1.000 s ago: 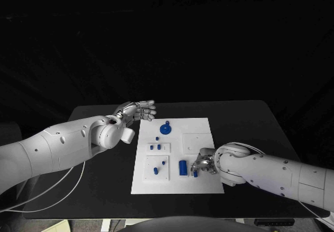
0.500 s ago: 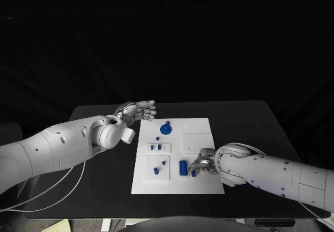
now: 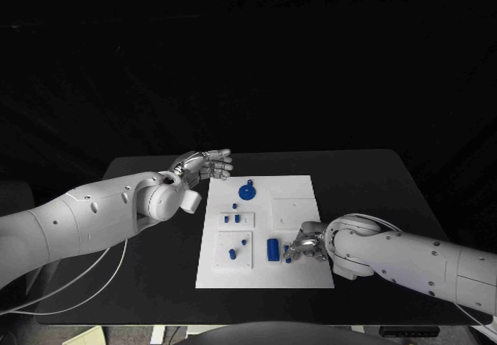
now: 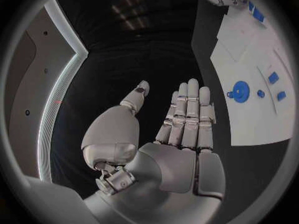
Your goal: Assemble the parts on the task board
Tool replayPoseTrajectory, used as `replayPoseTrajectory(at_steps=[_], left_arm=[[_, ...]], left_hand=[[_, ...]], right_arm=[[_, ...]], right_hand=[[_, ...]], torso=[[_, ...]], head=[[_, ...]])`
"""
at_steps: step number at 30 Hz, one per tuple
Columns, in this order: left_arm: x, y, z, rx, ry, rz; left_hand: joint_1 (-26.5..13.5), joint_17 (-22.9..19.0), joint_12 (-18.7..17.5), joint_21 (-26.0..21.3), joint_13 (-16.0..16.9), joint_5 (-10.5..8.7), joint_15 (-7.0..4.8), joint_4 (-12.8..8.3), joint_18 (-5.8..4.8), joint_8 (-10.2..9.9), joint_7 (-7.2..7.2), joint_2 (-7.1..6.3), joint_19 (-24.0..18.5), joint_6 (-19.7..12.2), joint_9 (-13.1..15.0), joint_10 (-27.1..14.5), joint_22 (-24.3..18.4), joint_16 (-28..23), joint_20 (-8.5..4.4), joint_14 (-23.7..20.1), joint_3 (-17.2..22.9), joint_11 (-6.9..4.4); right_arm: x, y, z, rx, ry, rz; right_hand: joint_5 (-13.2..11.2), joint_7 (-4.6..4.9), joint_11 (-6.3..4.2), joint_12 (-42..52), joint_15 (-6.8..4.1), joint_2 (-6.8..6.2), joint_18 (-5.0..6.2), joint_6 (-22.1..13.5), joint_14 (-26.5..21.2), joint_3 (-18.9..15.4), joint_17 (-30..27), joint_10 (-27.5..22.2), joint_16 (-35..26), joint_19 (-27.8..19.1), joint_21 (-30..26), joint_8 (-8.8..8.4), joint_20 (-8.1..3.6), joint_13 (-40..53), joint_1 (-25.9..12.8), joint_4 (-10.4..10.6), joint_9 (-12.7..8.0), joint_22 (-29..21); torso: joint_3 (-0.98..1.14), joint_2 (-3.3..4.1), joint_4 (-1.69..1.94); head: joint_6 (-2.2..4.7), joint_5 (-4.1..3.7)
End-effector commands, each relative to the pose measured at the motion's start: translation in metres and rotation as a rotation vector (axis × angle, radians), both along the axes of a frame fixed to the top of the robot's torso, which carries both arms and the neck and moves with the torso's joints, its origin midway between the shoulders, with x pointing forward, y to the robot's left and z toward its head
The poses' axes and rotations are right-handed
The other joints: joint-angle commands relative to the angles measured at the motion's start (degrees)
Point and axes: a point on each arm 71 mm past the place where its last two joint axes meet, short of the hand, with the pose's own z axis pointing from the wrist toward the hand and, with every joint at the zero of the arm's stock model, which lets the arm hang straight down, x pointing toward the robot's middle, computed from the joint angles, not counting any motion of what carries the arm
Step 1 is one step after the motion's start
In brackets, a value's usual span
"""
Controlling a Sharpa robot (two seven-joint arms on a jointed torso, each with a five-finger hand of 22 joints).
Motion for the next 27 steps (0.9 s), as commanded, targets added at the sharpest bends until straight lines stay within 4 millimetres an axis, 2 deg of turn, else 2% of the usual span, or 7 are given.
replayPoseTrajectory(at_steps=[1, 7, 14, 18, 21, 23, 27], left_arm=[[0.0000, -0.0017, 0.0015, -0.008, -0.005, -0.015], [-0.0002, -0.0022, 0.0015, -0.009, -0.005, -0.017], [-0.0002, -0.0018, 0.0015, -0.009, -0.005, -0.016], [-0.0003, -0.0021, 0.0015, -0.009, -0.004, -0.017], [-0.0004, -0.0022, 0.0013, -0.009, -0.002, -0.019], [-0.0004, -0.0019, 0.0013, -0.008, -0.001, -0.018], [-0.0004, -0.0015, 0.0013, -0.008, -0.001, -0.018]], left_hand=[[-0.3, 0.1, 0.1, -0.3, -0.1, -0.13, 0.30, 0.4, 0.58, 0.2, -0.14, -0.21, -0.1, -0.4, -0.1, -0.4, 0.1, -0.2, 0.29, -0.1, -0.1, -0.01], [-0.3, 0.1, 0.1, -0.3, -0.1, -0.13, 0.30, 0.4, 0.58, 0.2, -0.14, -0.20, -0.1, -0.4, -0.1, -0.4, 0.1, -0.3, 0.29, -0.1, 0.0, -0.01], [-0.3, 0.2, 0.1, -0.3, -0.1, -0.13, 0.30, 0.4, 0.58, 0.2, -0.14, -0.20, -0.1, -0.4, -0.1, -0.4, 0.1, -0.3, 0.29, -0.1, 0.0, -0.01], [-0.2, 0.2, 0.1, -0.3, -0.1, -0.13, 0.30, 0.4, 0.58, 0.2, -0.14, -0.20, -0.1, -0.4, -0.1, -0.4, 0.1, -0.3, 0.29, -0.1, 0.0, -0.01], [-0.2, 0.2, 0.1, -0.3, -0.1, -0.12, 0.30, 0.4, 0.58, 0.2, -0.14, -0.19, -0.1, -0.4, -0.1, -0.4, 0.1, -0.3, 0.29, -0.1, 0.0, -0.01], [-0.2, 0.2, 0.1, -0.3, -0.1, -0.11, 0.30, 0.4, 0.58, 0.2, -0.14, -0.15, -0.1, -0.4, -0.1, -0.4, 0.1, -0.3, 0.29, -0.1, 0.0, -0.01], [-0.2, 0.2, 0.1, -0.3, -0.1, -0.11, 0.30, 0.4, 0.58, 0.2, -0.14, -0.12, -0.1, -0.4, -0.1, -0.4, 0.1, -0.3, 0.29, -0.1, 0.0, -0.01]], right_arm=[[-0.0071, 0.0012, -0.0031, 0.017, 0.038, 0.045], [-0.0110, 0.0020, -0.0045, 0.023, 0.039, 0.042], [-0.0091, -0.0006, -0.0064, 0.004, 0.026, 0.033], [-0.0080, -0.0013, -0.0077, 0.005, 0.024, 0.022], [-0.0079, -0.0010, -0.0086, 0.004, 0.026, 0.021], [-0.0070, -0.0011, -0.0094, 0.000, 0.025, 0.018], [-0.0046, -0.0019, -0.0108, -0.004, 0.018, 0.006]], right_hand=[[-0.3, -0.08, -0.07, -0.3, -0.36, -0.18, 2.57, -0.4, -0.3, -0.2, 0.0, 0.2, 0.4, 0.1, 0.1, -0.13, -0.48, 0.1, 1.5, -0.5, 0.2, 0.4], [-0.3, -0.06, -0.04, -0.3, -0.33, 0.07, 2.57, -0.4, -0.3, -0.8, 0.0, 0.2, 0.3, 0.0, 0.0, -0.07, -0.51, 0.2, 3.5, -0.4, 0.3, 0.3], [-0.3, -0.08, -0.07, -0.4, -0.34, 1.41, 2.57, -0.4, -0.4, -1.3, 0.0, 0.2, 0.3, 0.0, 0.0, 0.00, -0.45, 0.2, 4.0, -0.3, 0.4, 0.3], [-0.3, -0.10, -0.08, -0.4, -0.36, 3.07, 2.57, -0.3, -0.4, -1.5, 0.0, 0.3, 0.3, -0.1, -0.1, 0.03, -0.38, 0.2, 4.0, -0.1, 0.4, 0.3], [-0.3, -0.10, -0.08, -0.5, -0.35, 5.97, 2.57, -0.3, -0.4, -1.5, 0.0, 0.3, 0.3, -0.1, -0.2, -0.01, -0.23, 0.2, 2.7, 1.1, 0.4, 0.2], [-0.3, -0.11, -0.09, -0.5, -0.36, 6.80, 2.57, -0.3, -0.4, -1.5, 0.0, 0.3, 0.3, -0.2, -0.2, -0.02, -0.20, 0.2, 2.3, 1.0, 0.4, 0.2], [-0.3, -0.17, -0.15, -0.5, -0.41, 9.44, 2.57, -0.2, -0.5, 0.0, 0.0, 0.3, 0.3, -0.3, -0.2, -0.02, -0.26, 0.3, 3.0, 0.5, 0.4, 0.3]], torso=[[0.00, 0.00, -0.06], [0.03, -0.03, -0.08], [0.03, -0.03, 0.00], [0.00, -0.03, 0.01], [0.00, -0.03, 0.03], [0.02, -0.03, 0.04], [0.00, -0.02, 0.05]], head=[[-0.06, 0.06], [-0.07, 0.02], [-0.18, -0.04], [-0.28, -0.11], [-0.30, -0.07], [-0.31, -0.03], [-0.38, -0.01]])
